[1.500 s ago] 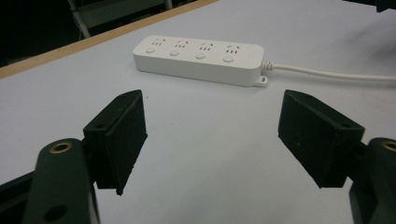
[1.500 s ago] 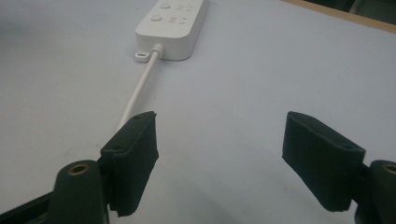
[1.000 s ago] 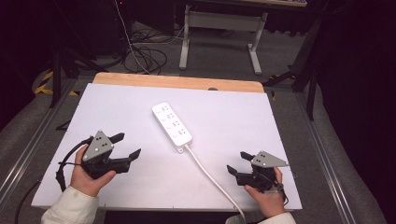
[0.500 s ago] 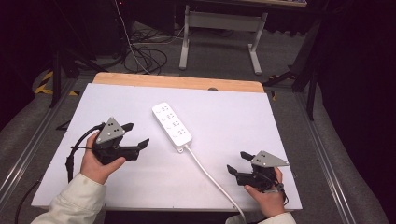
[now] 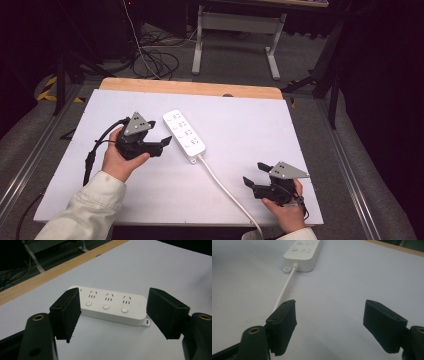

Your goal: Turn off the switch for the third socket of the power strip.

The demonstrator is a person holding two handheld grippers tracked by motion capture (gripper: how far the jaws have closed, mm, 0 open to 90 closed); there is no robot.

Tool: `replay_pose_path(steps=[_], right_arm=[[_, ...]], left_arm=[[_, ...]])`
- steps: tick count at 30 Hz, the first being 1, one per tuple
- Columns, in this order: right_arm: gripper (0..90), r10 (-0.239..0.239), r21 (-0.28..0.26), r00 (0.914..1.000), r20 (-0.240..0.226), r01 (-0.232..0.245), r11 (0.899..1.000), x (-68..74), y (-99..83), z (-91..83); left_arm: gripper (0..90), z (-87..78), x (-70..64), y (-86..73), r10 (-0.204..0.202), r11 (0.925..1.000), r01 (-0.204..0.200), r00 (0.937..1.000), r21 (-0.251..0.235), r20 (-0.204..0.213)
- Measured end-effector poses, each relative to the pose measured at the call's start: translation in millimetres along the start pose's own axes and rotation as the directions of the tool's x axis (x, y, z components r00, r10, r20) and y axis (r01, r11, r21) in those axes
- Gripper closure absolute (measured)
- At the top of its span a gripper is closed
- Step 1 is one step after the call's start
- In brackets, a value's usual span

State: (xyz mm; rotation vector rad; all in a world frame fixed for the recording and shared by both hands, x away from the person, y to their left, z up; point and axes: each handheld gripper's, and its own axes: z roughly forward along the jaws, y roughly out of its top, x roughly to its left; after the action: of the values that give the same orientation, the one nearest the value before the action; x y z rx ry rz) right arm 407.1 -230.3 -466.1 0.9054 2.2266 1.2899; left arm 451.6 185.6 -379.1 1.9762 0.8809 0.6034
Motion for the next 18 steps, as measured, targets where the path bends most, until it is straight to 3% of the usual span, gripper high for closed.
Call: replay_pose_path(steps=[8,12,15,18], right_arm=[[27.0,0.001,-0.002,1.0000,-0.002,-0.001,1.000,-0.7,-0.1,-0.3],[26.9,-0.001,-0.003,1.0000,-0.003,0.001,1.000,-0.8,-0.1,-0.5],[27.0,0.000,-0.004,1.0000,-0.003,0.000,1.000,-1.0,-0.1,-0.5],[26.9,-0.001,-0.003,1.0000,-0.003,0.001,1.000,-0.9,-0.1,-0.4]], left_arm=[[37.2,22.4,0.5,7.5,-0.035,0.9994,0.035,0.9991,0.004,-0.022],[41.2,32.9,0.1,10.1,-0.015,0.9999,0.015,0.9990,0.000,-0.041],[54.5,38.5,1.4,10.6,-0.015,0.9997,0.014,0.9971,-0.020,-0.075],[62.5,44.1,5.1,10.3,-0.024,0.9994,0.022,0.9976,-0.025,-0.065]])
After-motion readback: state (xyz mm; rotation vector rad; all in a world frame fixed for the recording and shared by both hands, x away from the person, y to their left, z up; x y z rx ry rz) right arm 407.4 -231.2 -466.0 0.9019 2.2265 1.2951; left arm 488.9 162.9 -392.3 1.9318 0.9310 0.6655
